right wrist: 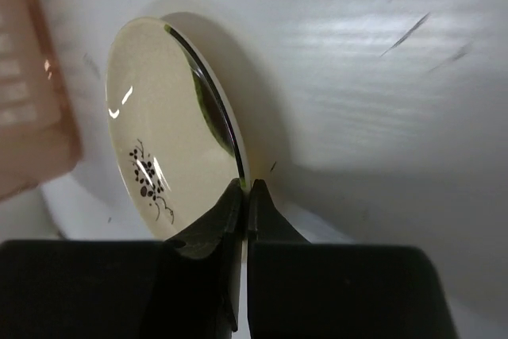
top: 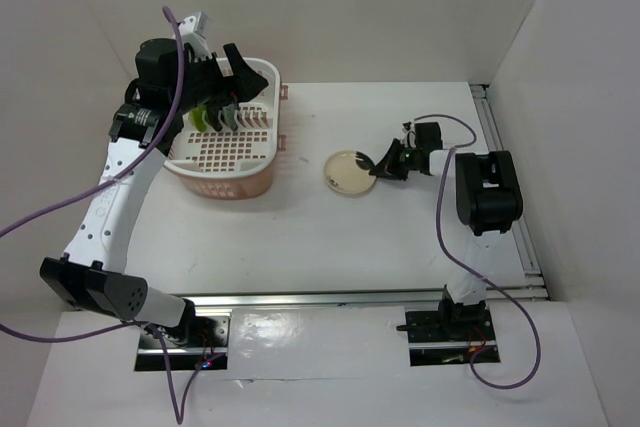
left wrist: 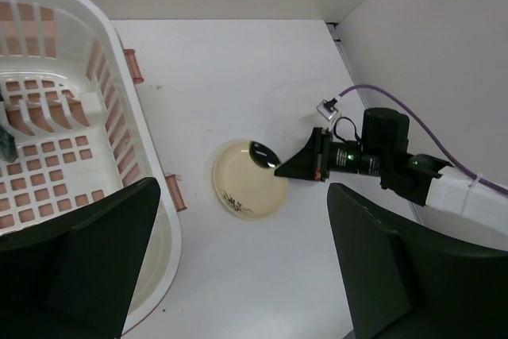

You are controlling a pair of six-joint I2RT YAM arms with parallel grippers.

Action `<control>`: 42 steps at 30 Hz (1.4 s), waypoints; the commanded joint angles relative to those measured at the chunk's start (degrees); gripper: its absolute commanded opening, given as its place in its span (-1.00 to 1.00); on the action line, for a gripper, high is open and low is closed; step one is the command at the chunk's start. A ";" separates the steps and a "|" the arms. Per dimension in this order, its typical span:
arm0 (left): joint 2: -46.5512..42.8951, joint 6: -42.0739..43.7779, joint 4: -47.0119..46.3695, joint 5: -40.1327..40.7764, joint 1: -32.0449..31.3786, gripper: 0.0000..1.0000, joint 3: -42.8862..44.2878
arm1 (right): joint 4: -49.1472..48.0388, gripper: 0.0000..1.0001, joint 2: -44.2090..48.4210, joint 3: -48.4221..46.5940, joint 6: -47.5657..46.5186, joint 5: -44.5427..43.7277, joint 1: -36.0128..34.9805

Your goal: Load the plates into the dish rack

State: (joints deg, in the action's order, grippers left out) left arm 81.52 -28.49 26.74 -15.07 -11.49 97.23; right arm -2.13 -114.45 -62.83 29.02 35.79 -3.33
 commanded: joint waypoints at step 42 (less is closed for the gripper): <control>12.97 0.72 -10.31 -13.41 -3.54 -1.00 3.05 | 0.28 0.44 15.84 -30.34 1.22 10.27 -11.52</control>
State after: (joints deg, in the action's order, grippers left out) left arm 94.72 -28.53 18.90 -27.27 -14.52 98.98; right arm 1.37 -99.79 -90.76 30.33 45.54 -14.48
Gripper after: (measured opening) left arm 0.176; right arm 0.366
